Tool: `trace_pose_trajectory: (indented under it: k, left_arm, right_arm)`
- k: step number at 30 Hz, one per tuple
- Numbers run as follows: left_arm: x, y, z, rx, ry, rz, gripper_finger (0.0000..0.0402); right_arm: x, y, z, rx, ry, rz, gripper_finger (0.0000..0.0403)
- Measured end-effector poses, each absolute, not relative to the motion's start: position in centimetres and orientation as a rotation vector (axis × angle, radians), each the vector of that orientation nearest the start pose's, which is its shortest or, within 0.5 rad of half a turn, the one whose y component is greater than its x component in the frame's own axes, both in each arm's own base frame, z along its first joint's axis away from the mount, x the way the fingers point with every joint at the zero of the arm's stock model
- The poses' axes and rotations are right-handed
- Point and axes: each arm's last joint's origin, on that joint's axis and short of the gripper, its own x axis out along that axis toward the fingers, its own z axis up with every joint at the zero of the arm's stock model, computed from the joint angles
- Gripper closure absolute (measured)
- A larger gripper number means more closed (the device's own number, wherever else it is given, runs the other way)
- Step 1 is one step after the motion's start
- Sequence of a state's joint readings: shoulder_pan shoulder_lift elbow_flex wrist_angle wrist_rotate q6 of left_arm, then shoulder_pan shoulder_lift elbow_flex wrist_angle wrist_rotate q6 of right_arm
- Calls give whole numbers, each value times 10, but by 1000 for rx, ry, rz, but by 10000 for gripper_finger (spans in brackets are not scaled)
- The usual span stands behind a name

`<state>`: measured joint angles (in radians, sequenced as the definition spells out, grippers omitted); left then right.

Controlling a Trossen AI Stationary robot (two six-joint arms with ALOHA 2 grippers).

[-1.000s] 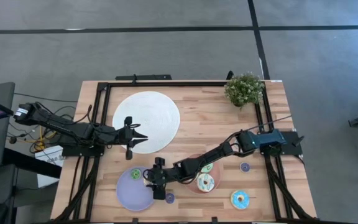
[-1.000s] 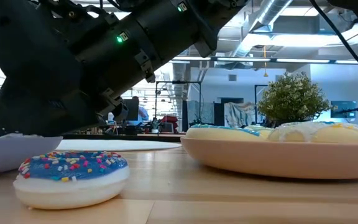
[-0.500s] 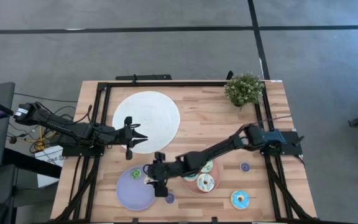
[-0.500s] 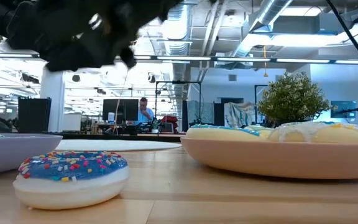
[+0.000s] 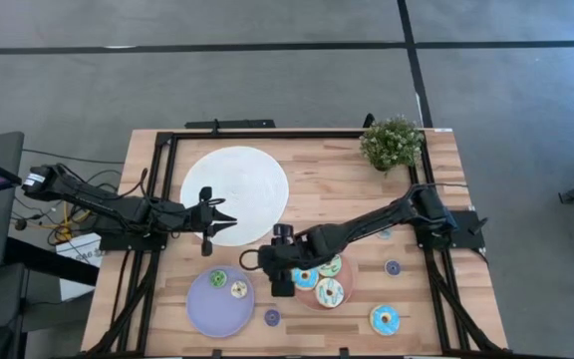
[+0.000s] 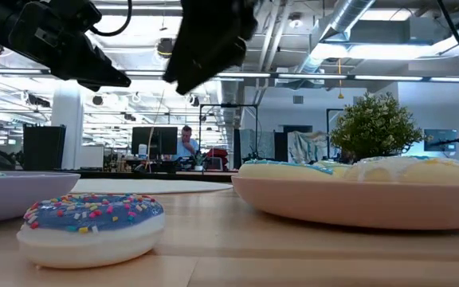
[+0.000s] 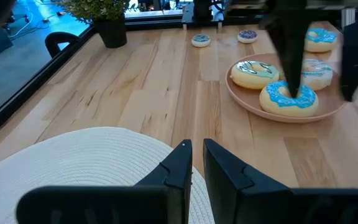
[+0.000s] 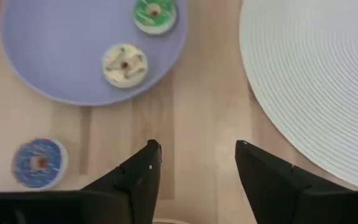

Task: Pick & Place donuts
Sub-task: Put the bottom small blue donut on the purple plate

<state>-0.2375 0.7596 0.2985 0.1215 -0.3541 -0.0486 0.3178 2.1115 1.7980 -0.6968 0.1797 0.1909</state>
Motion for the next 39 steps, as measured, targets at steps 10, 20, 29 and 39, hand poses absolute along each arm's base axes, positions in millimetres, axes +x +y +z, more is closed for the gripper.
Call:
trace_pose_trajectory:
  k: [10,20,29,39]
  left_arm:
    - [162,-29,198,59,322,122,371]
    - [162,-29,199,63,321,121,371]
    - [162,-29,199,64,320,121,371]
    - [162,-29,198,27,328,127,371]
  right_arm:
    - [394,111,195,0,931,43,244]
    - [329,47,202,103,663,-44,258]
    - [302,19,196,139,552,-107,259]
    - [308,5,203,127,453,-126,266]
